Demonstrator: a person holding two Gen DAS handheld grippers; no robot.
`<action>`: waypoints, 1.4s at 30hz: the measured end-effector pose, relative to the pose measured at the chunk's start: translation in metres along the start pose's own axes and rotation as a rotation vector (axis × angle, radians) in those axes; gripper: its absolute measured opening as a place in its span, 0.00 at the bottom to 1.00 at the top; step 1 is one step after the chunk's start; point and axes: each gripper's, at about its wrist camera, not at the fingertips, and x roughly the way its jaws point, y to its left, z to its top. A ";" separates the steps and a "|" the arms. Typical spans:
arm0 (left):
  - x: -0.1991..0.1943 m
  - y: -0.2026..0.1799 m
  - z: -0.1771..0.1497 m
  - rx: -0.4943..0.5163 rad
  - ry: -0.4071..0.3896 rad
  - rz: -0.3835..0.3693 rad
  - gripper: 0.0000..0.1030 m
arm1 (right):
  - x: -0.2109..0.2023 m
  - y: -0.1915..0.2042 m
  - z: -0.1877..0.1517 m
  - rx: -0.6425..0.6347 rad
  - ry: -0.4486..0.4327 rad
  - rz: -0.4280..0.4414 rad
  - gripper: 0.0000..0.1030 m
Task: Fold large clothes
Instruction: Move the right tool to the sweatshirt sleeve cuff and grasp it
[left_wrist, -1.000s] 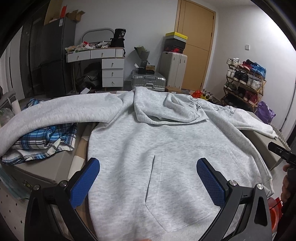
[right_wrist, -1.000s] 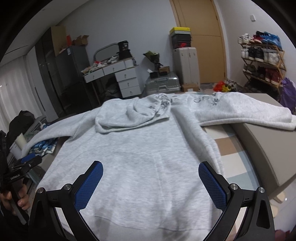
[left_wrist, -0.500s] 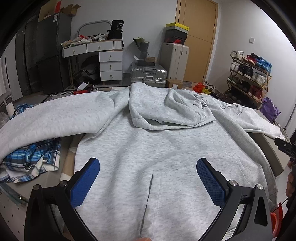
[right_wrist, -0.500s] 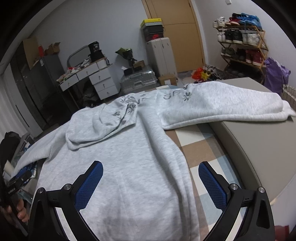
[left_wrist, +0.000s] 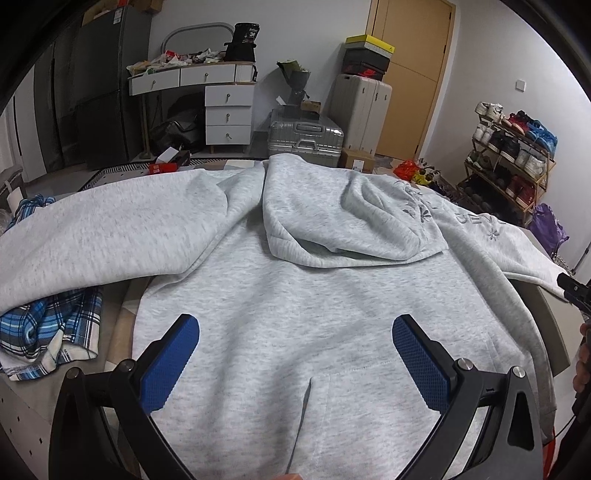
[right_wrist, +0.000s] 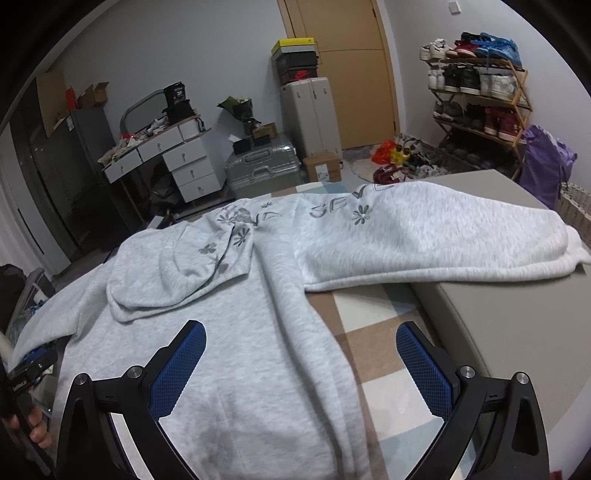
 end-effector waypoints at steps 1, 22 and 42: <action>0.001 0.000 0.000 -0.001 0.005 0.001 0.99 | 0.003 -0.002 0.002 0.002 0.003 -0.009 1.00; 0.013 0.004 0.002 -0.018 0.042 0.020 0.99 | 0.004 -0.114 0.033 0.165 -0.006 -0.234 1.00; 0.019 0.005 -0.003 -0.012 0.066 0.037 0.99 | 0.021 -0.302 0.047 0.688 -0.008 -0.348 0.75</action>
